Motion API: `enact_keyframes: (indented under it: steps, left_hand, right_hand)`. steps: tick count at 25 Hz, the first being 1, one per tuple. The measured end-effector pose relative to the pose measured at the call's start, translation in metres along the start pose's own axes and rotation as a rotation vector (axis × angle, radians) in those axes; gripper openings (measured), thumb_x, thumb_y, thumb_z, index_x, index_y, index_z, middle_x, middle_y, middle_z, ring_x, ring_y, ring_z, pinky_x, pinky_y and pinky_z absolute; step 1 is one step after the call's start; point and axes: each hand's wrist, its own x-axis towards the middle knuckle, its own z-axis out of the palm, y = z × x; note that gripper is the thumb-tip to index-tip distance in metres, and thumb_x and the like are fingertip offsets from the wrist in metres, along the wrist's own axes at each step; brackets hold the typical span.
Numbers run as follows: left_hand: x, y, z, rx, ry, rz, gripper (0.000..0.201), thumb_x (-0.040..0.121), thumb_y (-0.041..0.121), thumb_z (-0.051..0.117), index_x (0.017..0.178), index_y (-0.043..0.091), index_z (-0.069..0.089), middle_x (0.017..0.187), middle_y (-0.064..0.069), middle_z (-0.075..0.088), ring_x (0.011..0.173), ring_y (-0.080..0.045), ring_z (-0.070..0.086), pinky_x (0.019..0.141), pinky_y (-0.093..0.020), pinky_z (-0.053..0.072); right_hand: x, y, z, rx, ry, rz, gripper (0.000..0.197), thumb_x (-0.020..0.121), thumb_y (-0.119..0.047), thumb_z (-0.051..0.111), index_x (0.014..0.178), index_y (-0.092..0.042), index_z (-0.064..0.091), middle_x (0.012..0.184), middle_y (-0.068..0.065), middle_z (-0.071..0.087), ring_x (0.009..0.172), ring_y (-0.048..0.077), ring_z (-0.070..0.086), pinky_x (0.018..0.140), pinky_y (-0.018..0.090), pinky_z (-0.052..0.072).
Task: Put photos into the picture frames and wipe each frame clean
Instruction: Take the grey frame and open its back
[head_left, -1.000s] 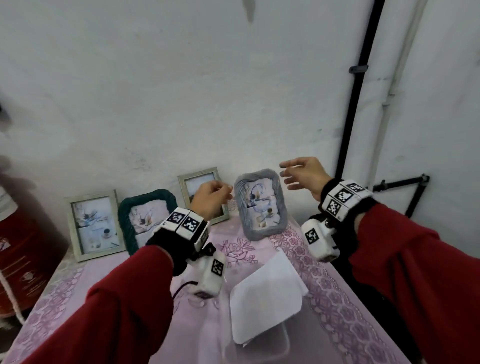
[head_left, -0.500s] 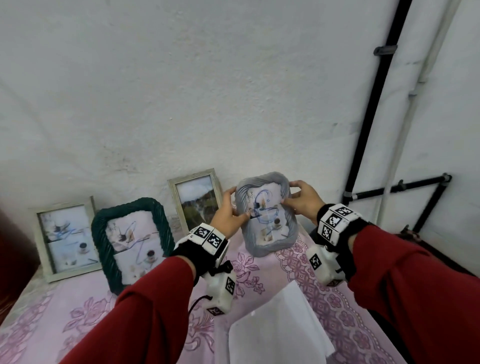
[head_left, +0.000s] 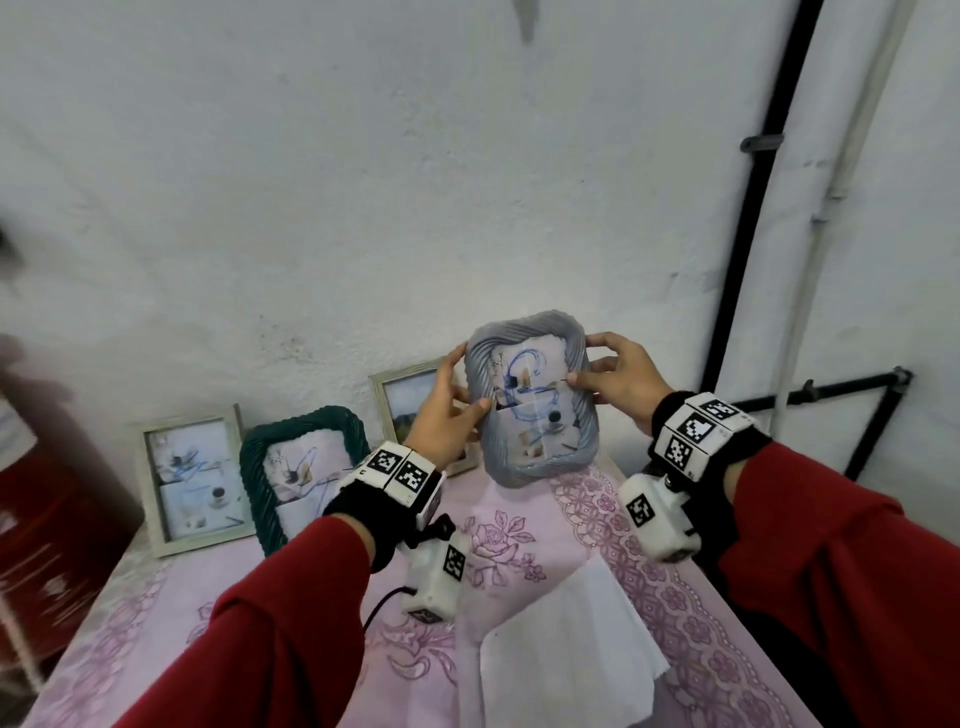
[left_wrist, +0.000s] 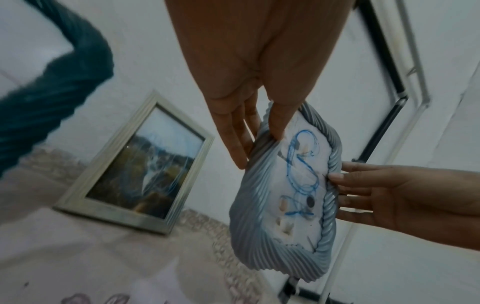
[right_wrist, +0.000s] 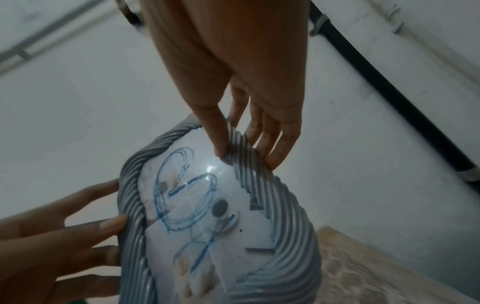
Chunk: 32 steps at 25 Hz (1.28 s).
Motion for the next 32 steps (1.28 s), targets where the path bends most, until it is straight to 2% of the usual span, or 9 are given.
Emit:
enact_keyframes:
  steps: [5,9,15,19,23,26,28,30,32]
  left_hand:
    - [-0.032,0.038,-0.033,-0.048,0.089,0.081,0.063,0.093,0.006,0.050,0.144,0.030,0.021,0.084,-0.008,0.050,0.083,-0.029,0.059,0.075,-0.042,0.055]
    - [-0.073,0.054,-0.055,-0.115,0.171,0.121,0.059,0.095,0.006,0.046,0.142,0.033,0.024,0.086,-0.010,0.050,0.084,-0.023,0.059,0.079,-0.042,0.054]
    - [-0.143,0.062,-0.087,-0.189,0.218,0.152,0.056,0.096,0.004,0.043,0.141,0.034,0.029,0.095,-0.017,0.050,0.089,-0.023,0.058,0.079,-0.042,0.054]
    - [-0.184,0.050,-0.111,-0.208,0.239,0.156,0.052,0.095,0.005,0.046,0.135,0.036,0.035,0.099,-0.020,0.054,0.084,-0.016,0.061,0.062,-0.026,0.055]
    - [-0.216,0.026,-0.123,-0.194,0.281,0.108,0.050,0.093,0.005,0.049,0.139,0.022,0.038,0.089,-0.005,0.056,0.071,0.002,0.061,0.056,-0.016,0.051]
    - [-0.233,0.013,-0.119,0.022,0.353,0.031,0.056,0.090,0.012,0.057,0.141,0.022,0.037,0.108,0.000,0.054,0.097,-0.002,0.056,0.083,-0.027,0.053]
    - [-0.246,0.005,-0.114,0.254,0.398,0.035,0.061,0.087,0.020,0.063,0.142,0.025,0.036,0.124,0.000,0.044,0.116,-0.010,0.044,0.100,-0.031,0.042]
    - [-0.260,0.002,-0.102,0.319,0.392,0.098,0.060,0.085,0.023,0.065,0.140,0.024,0.039,0.127,0.003,0.042,0.121,-0.010,0.039,0.104,-0.028,0.036]
    - [-0.269,0.004,-0.087,0.355,0.364,0.133,0.057,0.085,0.029,0.065,0.137,0.026,0.042,0.128,0.007,0.042,0.121,-0.009,0.036,0.105,-0.028,0.032]
  right_hand:
    - [-0.042,-0.052,0.007,0.123,-0.046,-0.161,0.046,0.081,-0.004,0.068,0.124,-0.011,0.051,0.080,0.010,0.057,0.076,0.020,0.059,0.063,0.027,0.052]
    - [-0.086,-0.079,0.026,0.215,-0.146,-0.234,0.041,0.089,-0.012,0.061,0.127,-0.017,0.047,0.080,0.008,0.065,0.069,0.013,0.066,0.057,0.020,0.053]
    - [-0.145,-0.098,0.065,0.523,-0.276,-0.195,0.033,0.093,-0.014,0.053,0.124,-0.023,0.046,0.085,0.006,0.072,0.070,0.016,0.070,0.061,0.028,0.058]
    - [-0.176,-0.087,0.094,0.606,-0.297,-0.153,0.029,0.092,-0.012,0.053,0.119,-0.022,0.049,0.081,0.003,0.073,0.068,0.015,0.069,0.061,0.029,0.058]
    - [-0.200,-0.068,0.123,0.591,-0.263,-0.075,0.031,0.091,-0.015,0.056,0.120,-0.021,0.051,0.082,0.009,0.073,0.068,0.018,0.069,0.062,0.033,0.060]
    - [-0.215,-0.054,0.137,0.587,-0.213,-0.035,0.025,0.090,-0.014,0.057,0.113,-0.024,0.054,0.093,0.016,0.069,0.072,0.020,0.069,0.067,0.036,0.060]
    - [-0.225,-0.045,0.147,0.600,-0.223,0.009,0.026,0.090,-0.013,0.057,0.114,-0.022,0.052,0.099,0.020,0.069,0.079,0.025,0.069,0.073,0.040,0.059]
    - [-0.233,-0.037,0.154,0.649,-0.239,0.069,0.030,0.091,-0.011,0.055,0.119,-0.019,0.050,0.105,0.022,0.068,0.088,0.031,0.067,0.080,0.045,0.057]
    - [-0.237,-0.033,0.157,0.716,-0.257,0.103,0.031,0.093,-0.008,0.052,0.123,-0.015,0.048,0.106,0.019,0.069,0.088,0.028,0.068,0.075,0.039,0.059]
